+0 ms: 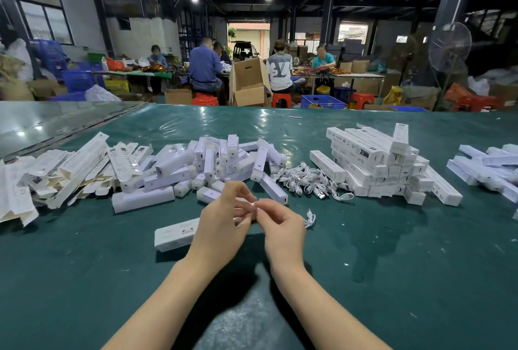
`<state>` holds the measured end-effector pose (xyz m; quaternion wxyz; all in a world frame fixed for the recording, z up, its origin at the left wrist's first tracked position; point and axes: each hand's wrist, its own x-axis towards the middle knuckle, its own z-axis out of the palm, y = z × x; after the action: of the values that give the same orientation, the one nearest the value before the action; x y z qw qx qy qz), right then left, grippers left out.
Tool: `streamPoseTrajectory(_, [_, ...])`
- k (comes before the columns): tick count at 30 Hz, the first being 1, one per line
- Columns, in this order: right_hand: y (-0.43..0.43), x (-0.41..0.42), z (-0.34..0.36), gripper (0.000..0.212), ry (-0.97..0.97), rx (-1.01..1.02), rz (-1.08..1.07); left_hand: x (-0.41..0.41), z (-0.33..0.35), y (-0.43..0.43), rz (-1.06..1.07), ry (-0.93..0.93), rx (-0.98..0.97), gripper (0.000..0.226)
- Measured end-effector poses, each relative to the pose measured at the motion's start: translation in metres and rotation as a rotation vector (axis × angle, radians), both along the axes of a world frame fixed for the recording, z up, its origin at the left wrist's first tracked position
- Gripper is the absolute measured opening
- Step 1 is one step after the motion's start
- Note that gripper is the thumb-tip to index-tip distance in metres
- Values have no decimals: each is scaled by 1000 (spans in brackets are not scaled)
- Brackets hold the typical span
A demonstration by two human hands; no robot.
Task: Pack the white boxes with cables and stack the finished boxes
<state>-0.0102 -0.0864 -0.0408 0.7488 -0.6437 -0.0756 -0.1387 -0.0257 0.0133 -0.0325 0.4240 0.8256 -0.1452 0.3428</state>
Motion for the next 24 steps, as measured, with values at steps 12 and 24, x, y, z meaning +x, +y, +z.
streamPoseTrajectory(12, [-10, 7, -1, 23, -37, 30, -127, 2, -1, 22, 322, 322, 280, 23])
streamPoseTrajectory(24, [-70, 27, 27, 38, -294, -762, 55, 2, -8, 20, 405, 174, 249, 37])
